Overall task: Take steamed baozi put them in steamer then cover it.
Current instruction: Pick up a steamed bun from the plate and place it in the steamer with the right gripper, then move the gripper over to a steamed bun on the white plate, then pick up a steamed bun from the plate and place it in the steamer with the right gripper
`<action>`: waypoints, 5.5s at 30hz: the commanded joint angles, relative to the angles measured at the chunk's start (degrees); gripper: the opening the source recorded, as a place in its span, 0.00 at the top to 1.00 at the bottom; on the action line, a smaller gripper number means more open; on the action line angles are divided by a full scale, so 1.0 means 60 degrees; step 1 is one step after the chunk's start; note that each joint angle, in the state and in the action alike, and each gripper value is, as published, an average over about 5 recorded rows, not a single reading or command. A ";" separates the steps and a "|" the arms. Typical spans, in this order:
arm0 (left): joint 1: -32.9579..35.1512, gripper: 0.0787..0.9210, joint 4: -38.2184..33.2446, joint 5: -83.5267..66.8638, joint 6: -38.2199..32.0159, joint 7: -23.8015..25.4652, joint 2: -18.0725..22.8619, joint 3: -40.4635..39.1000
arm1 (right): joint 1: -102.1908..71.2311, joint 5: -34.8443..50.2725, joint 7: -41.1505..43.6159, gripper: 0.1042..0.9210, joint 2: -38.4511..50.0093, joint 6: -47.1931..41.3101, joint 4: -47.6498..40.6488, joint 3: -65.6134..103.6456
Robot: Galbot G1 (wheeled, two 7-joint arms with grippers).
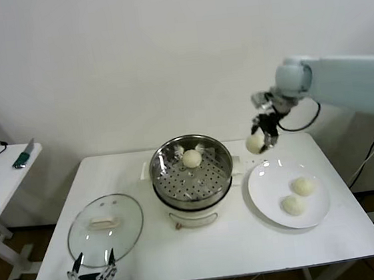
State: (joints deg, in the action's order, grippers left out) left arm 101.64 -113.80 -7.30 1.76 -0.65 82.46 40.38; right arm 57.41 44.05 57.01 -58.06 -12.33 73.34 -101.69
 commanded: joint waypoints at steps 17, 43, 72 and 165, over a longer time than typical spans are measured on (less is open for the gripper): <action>0.0139 0.12 -0.0293 -0.0081 0.0023 0.0018 -0.0086 0.0106 | -0.2289 0.0693 -0.0774 0.28 -0.4840 -0.0527 -0.2329 0.0930; 0.0154 0.12 -0.0282 -0.0137 -0.0062 -0.0039 -0.0084 0.0147 | -0.3880 -0.0410 -0.1527 0.28 -0.5722 -0.0624 -0.3740 0.0928; 0.0038 0.12 -0.0268 -0.0156 -0.0014 -0.0065 -0.0010 0.0088 | 0.0532 0.0587 -0.0617 0.12 0.0550 -0.0338 0.1075 -0.0493; 0.0116 0.12 -0.0127 0.0229 -0.0012 -0.0099 0.0170 0.0021 | 0.1039 -0.3068 0.0467 0.30 0.1432 0.3263 0.0944 -0.0168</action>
State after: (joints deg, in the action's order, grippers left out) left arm 102.34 -114.53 -6.10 1.64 -1.27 83.43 40.54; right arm 41.50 20.35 55.27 -41.30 -4.56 76.69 -93.88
